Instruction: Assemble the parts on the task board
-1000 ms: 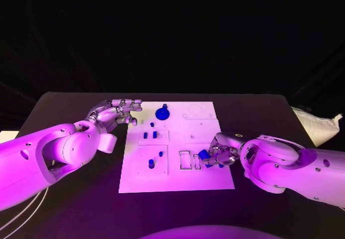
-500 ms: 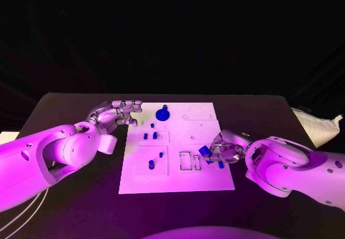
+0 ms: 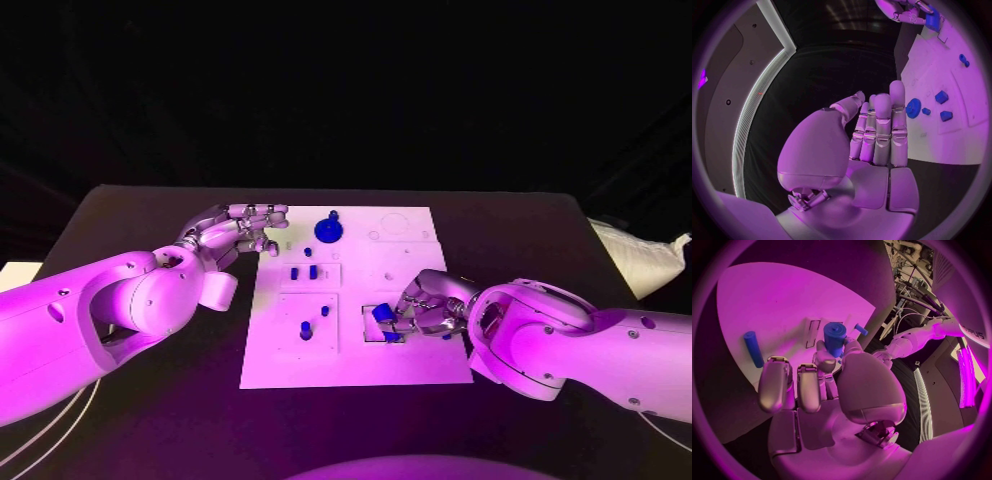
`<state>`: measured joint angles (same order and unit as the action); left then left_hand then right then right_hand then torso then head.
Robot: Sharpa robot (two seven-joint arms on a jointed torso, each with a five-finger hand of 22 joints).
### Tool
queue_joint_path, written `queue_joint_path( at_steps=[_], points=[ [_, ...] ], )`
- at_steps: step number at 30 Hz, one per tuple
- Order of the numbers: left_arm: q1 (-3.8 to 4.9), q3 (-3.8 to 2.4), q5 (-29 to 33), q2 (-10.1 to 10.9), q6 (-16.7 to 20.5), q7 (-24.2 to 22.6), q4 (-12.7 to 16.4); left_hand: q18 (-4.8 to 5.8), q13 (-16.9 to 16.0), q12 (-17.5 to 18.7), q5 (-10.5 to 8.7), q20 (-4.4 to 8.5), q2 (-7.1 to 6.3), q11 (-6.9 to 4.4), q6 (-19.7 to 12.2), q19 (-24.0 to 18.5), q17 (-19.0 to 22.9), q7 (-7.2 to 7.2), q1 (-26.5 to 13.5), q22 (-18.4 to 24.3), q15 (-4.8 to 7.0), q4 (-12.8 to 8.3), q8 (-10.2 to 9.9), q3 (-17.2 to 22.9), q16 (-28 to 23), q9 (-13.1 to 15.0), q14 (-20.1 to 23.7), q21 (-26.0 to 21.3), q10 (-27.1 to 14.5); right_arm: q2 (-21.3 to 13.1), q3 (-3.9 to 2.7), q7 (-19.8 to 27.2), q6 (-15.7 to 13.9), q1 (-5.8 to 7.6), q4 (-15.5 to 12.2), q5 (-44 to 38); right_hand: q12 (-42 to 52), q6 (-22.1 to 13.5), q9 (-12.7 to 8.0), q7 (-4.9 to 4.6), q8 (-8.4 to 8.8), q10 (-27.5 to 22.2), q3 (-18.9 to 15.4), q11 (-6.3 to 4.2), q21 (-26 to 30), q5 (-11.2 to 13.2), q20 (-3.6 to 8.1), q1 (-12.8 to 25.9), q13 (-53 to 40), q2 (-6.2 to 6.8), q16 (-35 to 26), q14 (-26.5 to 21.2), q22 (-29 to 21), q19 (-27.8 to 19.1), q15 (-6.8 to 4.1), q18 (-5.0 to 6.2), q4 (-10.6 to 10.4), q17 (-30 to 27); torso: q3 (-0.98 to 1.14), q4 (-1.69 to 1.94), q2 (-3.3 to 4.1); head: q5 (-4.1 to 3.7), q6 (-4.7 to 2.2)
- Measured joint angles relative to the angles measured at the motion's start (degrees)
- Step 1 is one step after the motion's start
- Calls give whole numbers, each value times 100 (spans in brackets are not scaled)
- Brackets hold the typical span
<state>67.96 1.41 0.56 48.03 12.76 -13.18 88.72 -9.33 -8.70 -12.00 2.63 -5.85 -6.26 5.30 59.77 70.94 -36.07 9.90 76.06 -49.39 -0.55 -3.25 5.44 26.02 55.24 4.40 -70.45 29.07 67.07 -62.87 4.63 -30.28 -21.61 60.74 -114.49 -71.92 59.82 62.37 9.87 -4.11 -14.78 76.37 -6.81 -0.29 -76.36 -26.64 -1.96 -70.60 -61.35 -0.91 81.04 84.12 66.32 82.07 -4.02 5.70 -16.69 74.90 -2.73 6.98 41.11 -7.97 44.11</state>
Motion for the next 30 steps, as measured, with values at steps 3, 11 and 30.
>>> queue_joint_path(
  at_steps=[3, 11, 30],
  points=[
    [0, 0, 0, 0, -2, 3, 2, 0, 0, 0, 0, 0, 0, 0, 0, 0, 0, 0, 0, 0, 0, 0, 0, 0, 0, 0, 0, 0, 0, 55, 0, -25, 9, -2, 24, 11, 0, 25, 226, -5, 0, 1, -32, 0, 0, -1, 2, 61, -20, 8, 0, 0, 0, 1, 0, 0, 17, 0, 0, 0, 1, 16, -2],
    [-1, 0, -1, 3, -5, 10, 8, 0, 1, 0, 0, 0, 0, 0, 0, 0, 0, 0, 0, 0, 0, 0, 0, 0, 0, 0, 0, 0, 0, 190, -1, -153, 12, -2, 108, -45, 0, 110, 326, 44, -28, 50, -157, -35, -24, -12, 21, 262, -107, -29, 33, -20, 25, 21, -20, 0, 1, 4, 0, -5, 2, 46, 10],
    [-1, 0, -1, 30, -28, 50, 43, 0, -3, -32, 0, 0, 0, 0, 0, 0, 40, 0, 0, 4, 20, 0, 22, 0, -23, -6, 23, 0, -42, 271, -3, -335, 101, -2, 183, -577, -192, 125, 619, 58, -67, 79, -652, -66, -44, 1569, 42, 1308, -132, 282, 33, 1, -8, -1, -41, 0, -22, 3, 7, -15, 2, 81, 43]
  ],
)
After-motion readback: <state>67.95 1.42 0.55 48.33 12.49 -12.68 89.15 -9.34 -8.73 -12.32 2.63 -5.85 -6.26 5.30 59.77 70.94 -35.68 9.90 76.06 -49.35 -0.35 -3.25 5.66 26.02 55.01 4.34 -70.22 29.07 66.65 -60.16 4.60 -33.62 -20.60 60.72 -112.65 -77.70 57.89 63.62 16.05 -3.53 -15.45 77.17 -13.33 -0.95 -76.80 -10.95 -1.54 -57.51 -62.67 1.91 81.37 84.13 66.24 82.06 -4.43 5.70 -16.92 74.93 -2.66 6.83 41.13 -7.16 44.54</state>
